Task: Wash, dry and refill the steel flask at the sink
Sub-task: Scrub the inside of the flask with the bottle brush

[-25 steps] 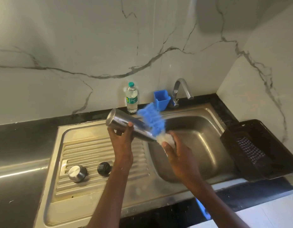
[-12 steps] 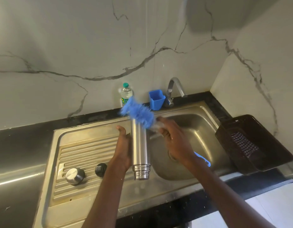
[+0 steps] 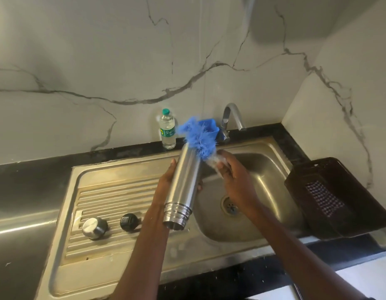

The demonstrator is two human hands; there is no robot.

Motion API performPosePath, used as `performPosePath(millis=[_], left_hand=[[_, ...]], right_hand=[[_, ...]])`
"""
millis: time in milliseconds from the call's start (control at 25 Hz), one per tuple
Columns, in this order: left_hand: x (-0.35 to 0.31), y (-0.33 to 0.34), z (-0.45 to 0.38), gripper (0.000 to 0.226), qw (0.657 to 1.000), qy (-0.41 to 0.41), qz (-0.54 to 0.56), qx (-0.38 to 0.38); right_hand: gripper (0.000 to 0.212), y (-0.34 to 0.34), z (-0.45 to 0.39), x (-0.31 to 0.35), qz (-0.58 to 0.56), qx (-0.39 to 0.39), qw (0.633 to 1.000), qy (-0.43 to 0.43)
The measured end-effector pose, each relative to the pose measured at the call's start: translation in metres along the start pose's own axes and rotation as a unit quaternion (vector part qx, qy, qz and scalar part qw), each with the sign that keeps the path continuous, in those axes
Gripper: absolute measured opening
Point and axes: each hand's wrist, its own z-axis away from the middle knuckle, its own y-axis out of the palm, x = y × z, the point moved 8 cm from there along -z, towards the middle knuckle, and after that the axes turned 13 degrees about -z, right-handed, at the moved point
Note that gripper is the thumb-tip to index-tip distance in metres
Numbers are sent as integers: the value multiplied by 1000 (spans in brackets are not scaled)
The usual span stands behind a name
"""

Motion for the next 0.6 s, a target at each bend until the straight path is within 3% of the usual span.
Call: performPosePath(millis=[80, 240, 280, 320, 440, 480, 600], left_hand=[[-3, 8, 6, 57, 999, 4, 50, -3], [-7, 12, 18, 35, 991, 67, 114, 7], [-4, 2, 15, 35, 992, 71, 97, -23], [2, -8, 11, 41, 992, 57, 98, -56], [4, -3, 9, 82, 985, 59, 160, -5], [1, -6, 11, 93, 986, 73, 146, -30], [-1, -24, 18, 102, 976, 102, 178, -72]], right_hand=[[38, 1, 3, -8, -6, 28, 1000, 9], [37, 9, 36, -11, -59, 175, 983, -3], [36, 13, 40, -14, -75, 204, 976, 11], [36, 19, 38, -14, -80, 214, 973, 29], [32, 42, 9, -26, -81, 171, 979, 70], [37, 51, 1, -24, -86, 170, 979, 77], [45, 74, -5, -8, -113, 220, 966, 79]])
